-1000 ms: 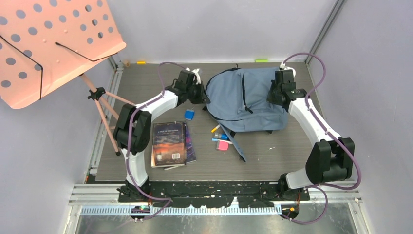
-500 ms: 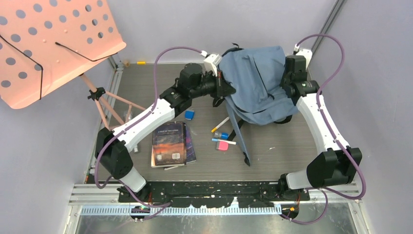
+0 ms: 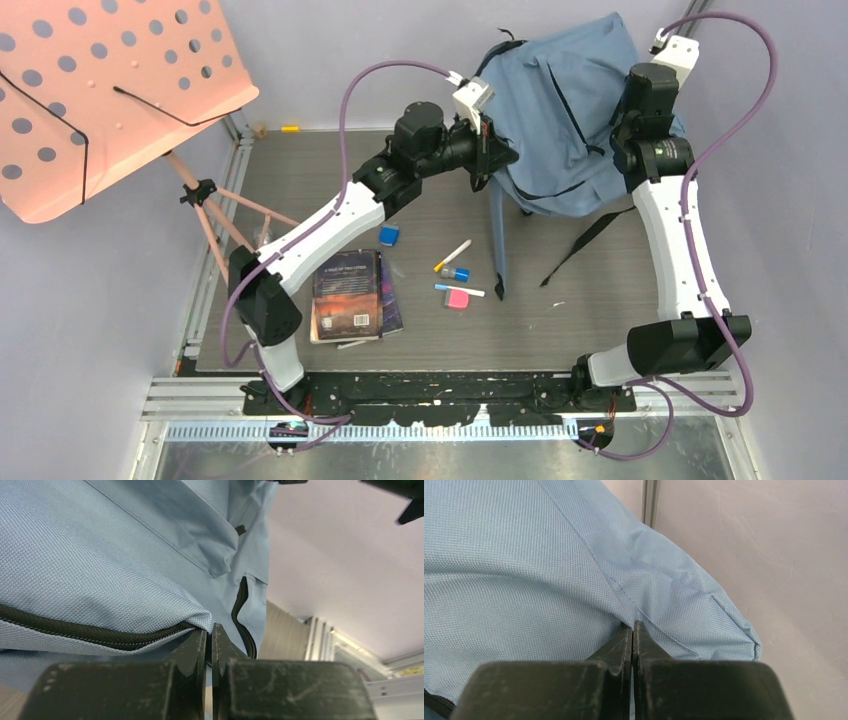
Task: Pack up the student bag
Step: Place the student bag at the center of the board.
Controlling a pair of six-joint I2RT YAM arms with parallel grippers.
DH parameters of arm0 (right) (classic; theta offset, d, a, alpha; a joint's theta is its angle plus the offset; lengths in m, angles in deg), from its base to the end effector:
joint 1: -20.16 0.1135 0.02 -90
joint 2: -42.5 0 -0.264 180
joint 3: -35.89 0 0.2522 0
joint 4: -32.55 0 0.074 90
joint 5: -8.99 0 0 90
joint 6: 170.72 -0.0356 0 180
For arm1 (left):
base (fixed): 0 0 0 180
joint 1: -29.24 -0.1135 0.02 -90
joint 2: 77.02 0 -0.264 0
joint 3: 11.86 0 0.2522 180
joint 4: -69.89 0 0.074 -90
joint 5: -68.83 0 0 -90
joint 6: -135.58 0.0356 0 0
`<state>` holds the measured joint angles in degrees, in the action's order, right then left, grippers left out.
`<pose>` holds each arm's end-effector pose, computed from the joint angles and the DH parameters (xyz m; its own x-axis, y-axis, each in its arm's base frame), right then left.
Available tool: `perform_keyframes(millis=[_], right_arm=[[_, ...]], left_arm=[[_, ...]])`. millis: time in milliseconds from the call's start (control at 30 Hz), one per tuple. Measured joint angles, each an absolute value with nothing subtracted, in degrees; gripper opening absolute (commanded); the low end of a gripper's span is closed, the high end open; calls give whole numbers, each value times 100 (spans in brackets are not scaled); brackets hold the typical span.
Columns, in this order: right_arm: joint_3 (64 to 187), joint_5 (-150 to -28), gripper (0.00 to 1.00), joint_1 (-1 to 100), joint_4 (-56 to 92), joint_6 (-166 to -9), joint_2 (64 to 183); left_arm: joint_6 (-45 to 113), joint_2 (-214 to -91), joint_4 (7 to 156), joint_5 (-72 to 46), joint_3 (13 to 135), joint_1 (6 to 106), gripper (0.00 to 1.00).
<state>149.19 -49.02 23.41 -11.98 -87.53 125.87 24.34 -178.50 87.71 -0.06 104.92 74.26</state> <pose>0.3095 -0.0013 0.4753 -0.1949 0.0897 -0.9767 0.4903 0.8714 -0.0178 0.2899 -0.3082 0.4341 -0.3602 -0.1177 -0.9254 0.8409 0.3887 -0.3767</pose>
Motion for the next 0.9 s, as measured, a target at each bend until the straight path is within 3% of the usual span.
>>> perform_keyframes(millis=[533,600,633,667,700,767,833,900], right_arm=[[11261,-5517,1,2387,-795,-9824,11796],[10996,-5571,5,2385,-771,-9985,11796],[10880,-5595,22,2385,-765,-10066,11796],[10784,-5639,31,2385,-749,-10138,11796],[10725,-5676,48,2385,-734,-10232,11796],[10660,-5761,65,2382,-717,-10335,11796],[10657,-5838,73,2385,-717,-10409,11776],[10657,-5927,77,2385,-767,-10460,11687]], left_arm=[[3101,-18330,8959,-776,8322,7203,0],[3101,-18405,8985,-809,8313,7135,0],[3105,-18433,8989,-819,8311,7096,6],[3112,-18453,8998,-830,8309,7063,21],[3134,-18459,9002,-844,8309,7039,34],[3232,-18462,9026,-863,8317,7011,60],[3320,-18462,9092,-900,8339,6995,74],[3409,-18455,9162,-988,8341,7002,82]])
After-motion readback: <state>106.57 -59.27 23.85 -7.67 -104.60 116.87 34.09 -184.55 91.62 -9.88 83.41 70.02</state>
